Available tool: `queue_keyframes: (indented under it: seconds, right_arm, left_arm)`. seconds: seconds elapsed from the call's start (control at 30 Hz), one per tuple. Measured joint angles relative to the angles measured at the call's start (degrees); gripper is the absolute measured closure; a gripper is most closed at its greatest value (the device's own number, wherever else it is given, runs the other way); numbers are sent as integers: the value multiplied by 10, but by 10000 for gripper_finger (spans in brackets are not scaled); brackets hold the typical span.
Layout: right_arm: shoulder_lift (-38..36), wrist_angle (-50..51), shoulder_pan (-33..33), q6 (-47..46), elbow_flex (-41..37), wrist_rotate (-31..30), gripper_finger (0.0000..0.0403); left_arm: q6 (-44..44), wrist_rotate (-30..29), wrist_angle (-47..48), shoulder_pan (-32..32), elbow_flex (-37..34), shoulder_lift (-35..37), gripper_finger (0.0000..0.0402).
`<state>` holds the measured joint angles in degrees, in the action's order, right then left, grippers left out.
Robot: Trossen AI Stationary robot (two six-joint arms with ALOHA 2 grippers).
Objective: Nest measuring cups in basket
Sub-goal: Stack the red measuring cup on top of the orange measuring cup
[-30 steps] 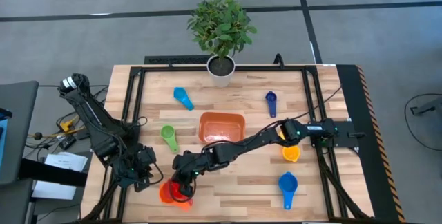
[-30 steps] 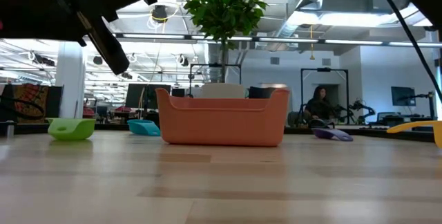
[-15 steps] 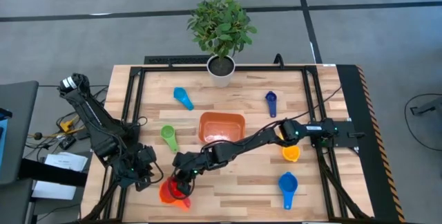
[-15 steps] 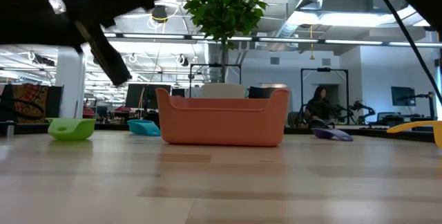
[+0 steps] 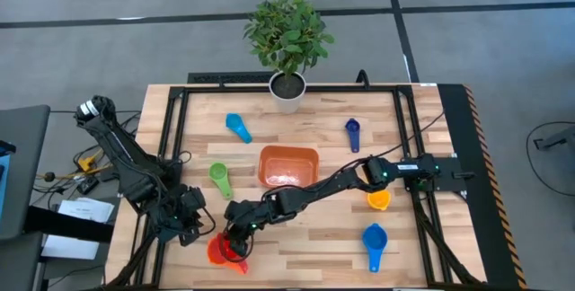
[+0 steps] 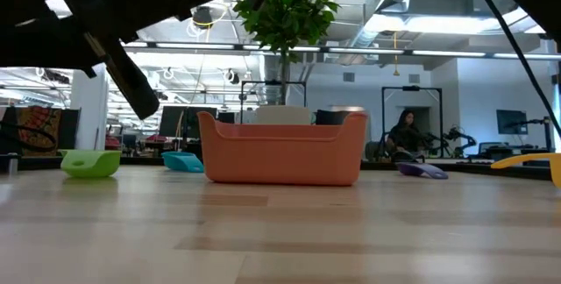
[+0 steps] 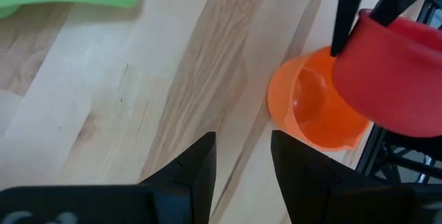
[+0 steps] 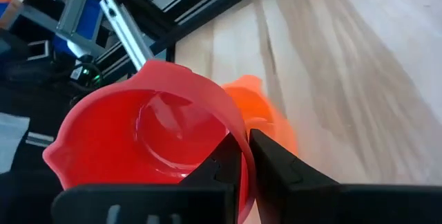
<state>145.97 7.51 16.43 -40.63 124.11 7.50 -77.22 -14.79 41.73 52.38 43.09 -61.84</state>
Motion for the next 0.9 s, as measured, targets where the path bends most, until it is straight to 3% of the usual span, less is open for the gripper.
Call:
queue_keyframes:
  seconds: [0.2, 0.67, 0.9]
  right_arm:
    - [0, 1, 0, 6, 0, 3, 345]
    - [0, -4, -4, 1, 0, 1, 259]
    - [0, -3, -11, -24, 0, 3, 239]
  left_arm:
    - [-1, 0, 0, 0, 0, 0, 274]
    - [0, -1, 0, 0, 0, 0, 274]
    - [-3, -1, 0, 0, 0, 0, 274]
